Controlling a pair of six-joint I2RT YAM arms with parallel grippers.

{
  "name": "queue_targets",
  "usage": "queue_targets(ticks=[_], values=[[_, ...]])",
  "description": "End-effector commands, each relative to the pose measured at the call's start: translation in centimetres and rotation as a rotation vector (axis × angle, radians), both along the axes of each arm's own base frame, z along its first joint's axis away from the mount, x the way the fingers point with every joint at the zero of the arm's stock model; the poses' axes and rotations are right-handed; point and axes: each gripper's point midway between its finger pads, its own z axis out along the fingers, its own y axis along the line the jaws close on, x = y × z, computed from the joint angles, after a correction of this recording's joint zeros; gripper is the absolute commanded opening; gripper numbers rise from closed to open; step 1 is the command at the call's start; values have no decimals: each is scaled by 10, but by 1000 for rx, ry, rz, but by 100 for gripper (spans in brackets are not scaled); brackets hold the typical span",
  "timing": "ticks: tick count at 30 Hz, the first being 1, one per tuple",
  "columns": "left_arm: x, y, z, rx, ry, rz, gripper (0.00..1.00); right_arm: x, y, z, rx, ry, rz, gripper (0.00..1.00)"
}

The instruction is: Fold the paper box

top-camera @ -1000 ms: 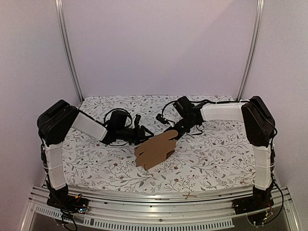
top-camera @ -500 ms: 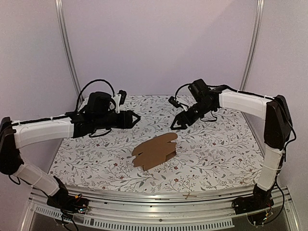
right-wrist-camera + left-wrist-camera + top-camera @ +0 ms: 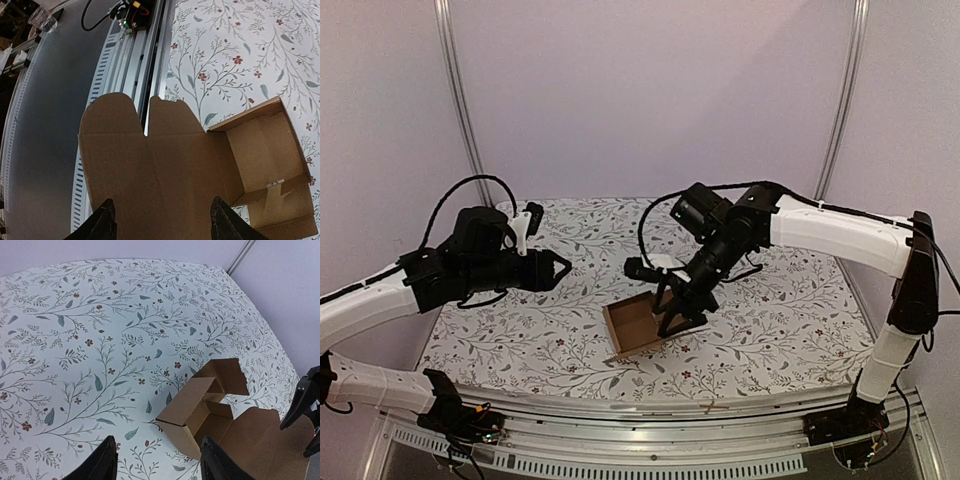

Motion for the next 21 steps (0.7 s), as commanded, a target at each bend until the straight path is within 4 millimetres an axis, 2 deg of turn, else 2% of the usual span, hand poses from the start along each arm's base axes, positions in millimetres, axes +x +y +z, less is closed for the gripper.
queue_targets(ticks=[1,4,6,8,11,13,15,18,21], values=[[-25,6,-33,51,99,-12,56,-60,-48,-40,-173,-42,224,62],[-32,5,-42,37,113,-9,56,-78,-63,-66,-245,-199,290,62],[-35,2,-53,35,125,-13,56,-79,-67,-80,-263,-274,285,62],[-36,-2,-61,37,134,-9,55,-68,-67,-96,-280,-339,227,62],[-34,-10,-69,66,113,4,55,-35,-59,-115,-279,-488,111,62],[-33,-17,-72,94,87,1,56,-23,-59,-124,-283,-556,90,62],[-34,-28,-71,113,63,-23,56,-20,-61,-120,-274,-579,90,63],[-41,-47,-57,154,0,-98,56,-15,-69,-89,-217,-600,56,64],[-45,-73,-38,153,-41,-191,58,-5,-85,-44,-154,-646,-7,65]])
